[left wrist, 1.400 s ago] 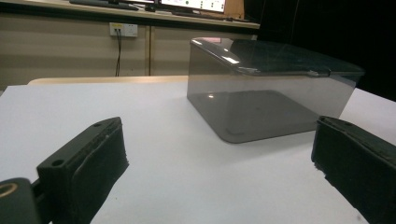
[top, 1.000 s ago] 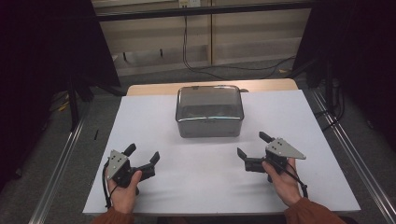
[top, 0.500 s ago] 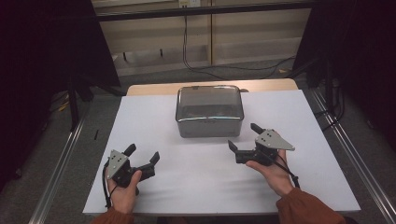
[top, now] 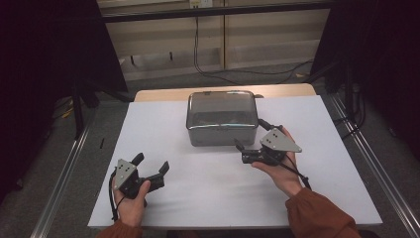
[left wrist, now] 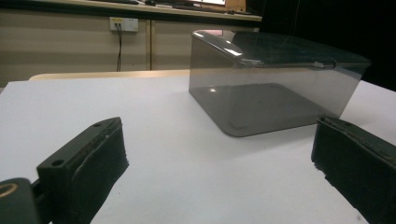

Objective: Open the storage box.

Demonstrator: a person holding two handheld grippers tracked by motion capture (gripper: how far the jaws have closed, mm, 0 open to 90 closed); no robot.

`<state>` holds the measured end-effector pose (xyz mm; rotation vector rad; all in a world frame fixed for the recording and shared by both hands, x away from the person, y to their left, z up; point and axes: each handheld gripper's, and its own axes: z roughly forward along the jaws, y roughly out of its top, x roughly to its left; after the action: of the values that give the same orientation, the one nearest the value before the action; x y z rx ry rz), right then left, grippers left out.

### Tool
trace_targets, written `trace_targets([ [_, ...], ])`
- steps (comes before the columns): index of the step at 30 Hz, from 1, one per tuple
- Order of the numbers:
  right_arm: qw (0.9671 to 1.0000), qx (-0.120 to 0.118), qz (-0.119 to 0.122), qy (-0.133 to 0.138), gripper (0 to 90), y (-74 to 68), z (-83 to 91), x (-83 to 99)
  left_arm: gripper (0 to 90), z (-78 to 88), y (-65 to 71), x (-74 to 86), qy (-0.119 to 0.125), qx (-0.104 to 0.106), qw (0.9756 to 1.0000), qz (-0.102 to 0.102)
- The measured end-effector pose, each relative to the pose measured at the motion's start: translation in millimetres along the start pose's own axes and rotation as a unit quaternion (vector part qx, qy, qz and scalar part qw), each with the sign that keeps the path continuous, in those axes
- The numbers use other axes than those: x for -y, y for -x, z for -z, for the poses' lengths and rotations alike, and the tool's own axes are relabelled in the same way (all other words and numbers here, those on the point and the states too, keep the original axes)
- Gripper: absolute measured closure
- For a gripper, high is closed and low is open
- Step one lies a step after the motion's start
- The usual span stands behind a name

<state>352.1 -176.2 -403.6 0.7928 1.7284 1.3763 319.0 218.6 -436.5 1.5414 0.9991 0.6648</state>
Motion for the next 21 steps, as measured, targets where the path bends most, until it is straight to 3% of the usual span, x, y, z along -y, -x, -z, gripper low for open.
trace_targets([
  [1,0.9996,0.004,0.026,-0.003,3.9,-1.6,-3.8,-1.8,3.0,-0.1,-0.1,0.0,-0.002,0.0,1.0,0.0],
  [4,0.9989,0.007,0.046,-0.006,4.5,-2.9,-7.7,-3.3,3.0,-0.1,-0.2,-0.2,-0.008,-0.002,0.9999,-0.008],
  [6,0.9971,0.012,0.075,-0.011,5.4,-4.8,-11.6,-4.0,3.1,0.3,-0.7,-0.5,-0.01,-0.001,0.9999,-0.009],
  [7,0.9941,0.013,0.107,-0.015,7.3,-7.6,-14.9,-3.9,3.0,0.4,-0.9,-0.5,-0.01,-0.002,0.9999,-0.009],
  [9,0.9929,0.014,0.117,-0.017,7.6,-8.9,-16.0,-3.9,3.0,0.8,-1.0,-0.7,-0.008,-0.002,0.9999,-0.011],
  [11,0.9879,0.016,0.153,-0.023,8.4,-14.3,-21.1,-2.7,3.0,1.7,-0.3,-1.2,-0.005,0.001,0.9999,-0.014],
  [12,0.9879,0.016,0.153,-0.023,8.4,-14.3,-21.1,-2.7,3.0,1.9,0.3,-1.4,-0.004,-0.001,0.9999,-0.015],
  [14,0.9815,0.018,0.19,-0.021,11.4,-19.4,-23.6,-0.4,3.0,2.0,0.7,-1.7,-0.003,0.0,0.9999,-0.016],
  [17,0.9798,0.013,0.198,-0.026,12.0,-22.1,-25.3,1.6,3.0,2.5,-0.1,-1.8,-0.002,-0.003,0.9999,-0.016],
  [19,0.9727,0.015,0.229,-0.034,13.7,-24.7,-27.3,3.4,3.0,2.5,-0.6,-1.8,-0.002,0.0,0.9999,-0.012],
  [21,0.9713,0.016,0.234,-0.037,13.9,-25.1,-27.9,3.7,3.0,2.9,-0.7,-1.9,0.0,0.0,0.9999,-0.012],
])
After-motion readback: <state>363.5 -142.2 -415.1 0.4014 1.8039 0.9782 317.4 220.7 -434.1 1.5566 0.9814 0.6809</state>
